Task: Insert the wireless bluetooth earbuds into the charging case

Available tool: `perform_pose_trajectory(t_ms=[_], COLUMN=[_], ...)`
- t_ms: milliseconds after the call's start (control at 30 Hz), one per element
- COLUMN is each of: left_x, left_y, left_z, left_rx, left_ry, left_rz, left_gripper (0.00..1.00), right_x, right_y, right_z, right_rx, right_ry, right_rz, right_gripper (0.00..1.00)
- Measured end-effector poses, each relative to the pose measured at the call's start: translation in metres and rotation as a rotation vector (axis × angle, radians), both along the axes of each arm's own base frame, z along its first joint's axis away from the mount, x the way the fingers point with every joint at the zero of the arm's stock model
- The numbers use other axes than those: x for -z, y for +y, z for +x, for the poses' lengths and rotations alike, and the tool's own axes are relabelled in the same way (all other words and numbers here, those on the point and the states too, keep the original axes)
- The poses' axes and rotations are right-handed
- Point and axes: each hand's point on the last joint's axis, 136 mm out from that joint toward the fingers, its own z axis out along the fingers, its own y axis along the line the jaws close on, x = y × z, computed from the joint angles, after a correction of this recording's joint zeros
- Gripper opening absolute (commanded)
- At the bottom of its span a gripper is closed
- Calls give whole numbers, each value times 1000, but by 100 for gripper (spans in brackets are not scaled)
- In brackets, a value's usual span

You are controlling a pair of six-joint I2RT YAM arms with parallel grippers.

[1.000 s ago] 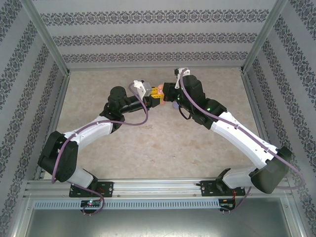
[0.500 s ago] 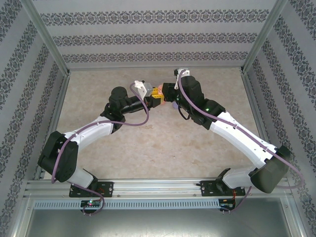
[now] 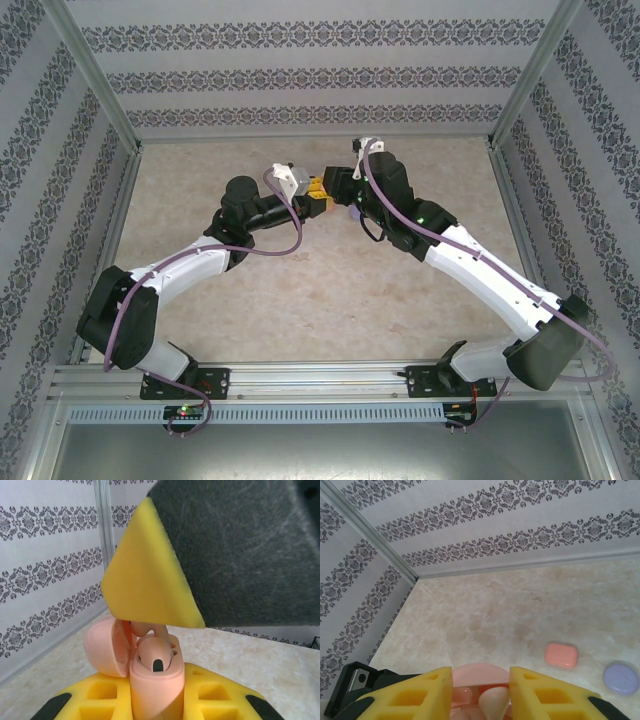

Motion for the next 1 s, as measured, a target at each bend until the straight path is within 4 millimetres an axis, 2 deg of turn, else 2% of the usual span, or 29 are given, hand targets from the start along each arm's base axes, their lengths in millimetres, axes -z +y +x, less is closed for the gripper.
perform_pose_trajectory(t_ms=[333, 500, 633, 700, 833, 933, 1000], left_x=[-9, -12, -12, -13, -12, -12, -13], left_y=[-2, -3, -3, -3, -3, -3, -3], left_z=[-3, -4, -5, -5, -6, -6, -7], left_rx=[4, 8, 8, 7, 8, 9, 12], left_ry=[-39, -58, -68, -75, -80, -80, -82], left_rz=[-19, -22, -22, -26, -25, -25, -26], left_gripper=[0, 0, 0, 0, 0, 0, 0], right_x=[-6, -25, -42, -46, -45, -38, -33], right_y=[-5, -17, -34, -43, -59, -65, -64], right_z=[-1, -9, -13, -14, -11, -9, -10], right_rx=[-4, 0, 25, 41, 74, 83, 76], right_ry=[20, -5, -26, -29, -14, 14, 33], right_rz=[54, 91, 130, 142, 159, 157, 154], right_gripper=[66, 69, 68, 58, 23, 7, 1])
